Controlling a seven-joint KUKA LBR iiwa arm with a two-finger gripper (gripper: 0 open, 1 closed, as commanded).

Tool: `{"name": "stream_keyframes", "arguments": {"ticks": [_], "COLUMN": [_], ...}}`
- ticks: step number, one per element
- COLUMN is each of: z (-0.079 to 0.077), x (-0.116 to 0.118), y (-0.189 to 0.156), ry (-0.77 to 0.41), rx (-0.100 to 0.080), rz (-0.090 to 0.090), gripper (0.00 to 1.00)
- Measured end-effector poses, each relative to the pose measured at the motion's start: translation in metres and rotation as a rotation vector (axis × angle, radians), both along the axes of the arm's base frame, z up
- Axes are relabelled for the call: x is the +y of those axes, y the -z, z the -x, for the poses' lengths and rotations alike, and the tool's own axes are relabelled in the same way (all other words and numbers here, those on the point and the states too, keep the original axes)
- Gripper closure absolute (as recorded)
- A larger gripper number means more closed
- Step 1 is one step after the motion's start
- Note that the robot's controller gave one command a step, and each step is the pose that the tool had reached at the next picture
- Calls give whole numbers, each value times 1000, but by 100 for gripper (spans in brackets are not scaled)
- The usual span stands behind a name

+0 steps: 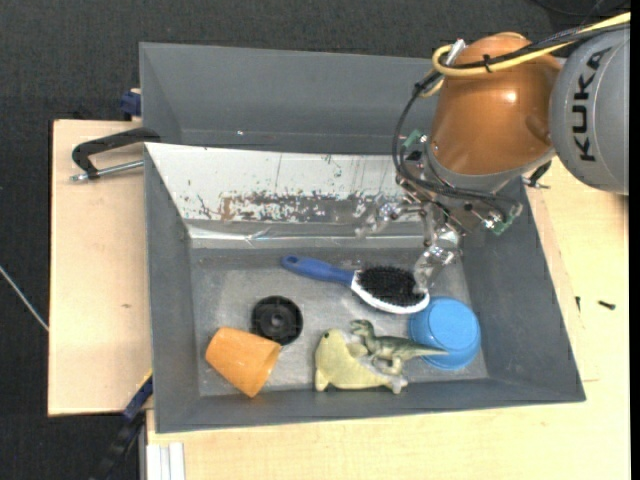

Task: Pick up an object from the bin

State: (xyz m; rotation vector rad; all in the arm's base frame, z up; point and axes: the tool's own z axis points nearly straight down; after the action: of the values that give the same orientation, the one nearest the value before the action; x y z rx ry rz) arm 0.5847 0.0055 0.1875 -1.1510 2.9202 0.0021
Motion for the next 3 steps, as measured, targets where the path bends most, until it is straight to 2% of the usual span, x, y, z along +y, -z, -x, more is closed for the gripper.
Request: {"name": "stream_keyframes", "arguments": {"ticks": [1,2,3], "z": [16,17,15], "x": [3,3,17], "y": [100,103,-10], "ry": [106,106,111], "rx": [-7,-2,-12], "rz": [-1,0,-1], "gripper": [0,100,100]}}
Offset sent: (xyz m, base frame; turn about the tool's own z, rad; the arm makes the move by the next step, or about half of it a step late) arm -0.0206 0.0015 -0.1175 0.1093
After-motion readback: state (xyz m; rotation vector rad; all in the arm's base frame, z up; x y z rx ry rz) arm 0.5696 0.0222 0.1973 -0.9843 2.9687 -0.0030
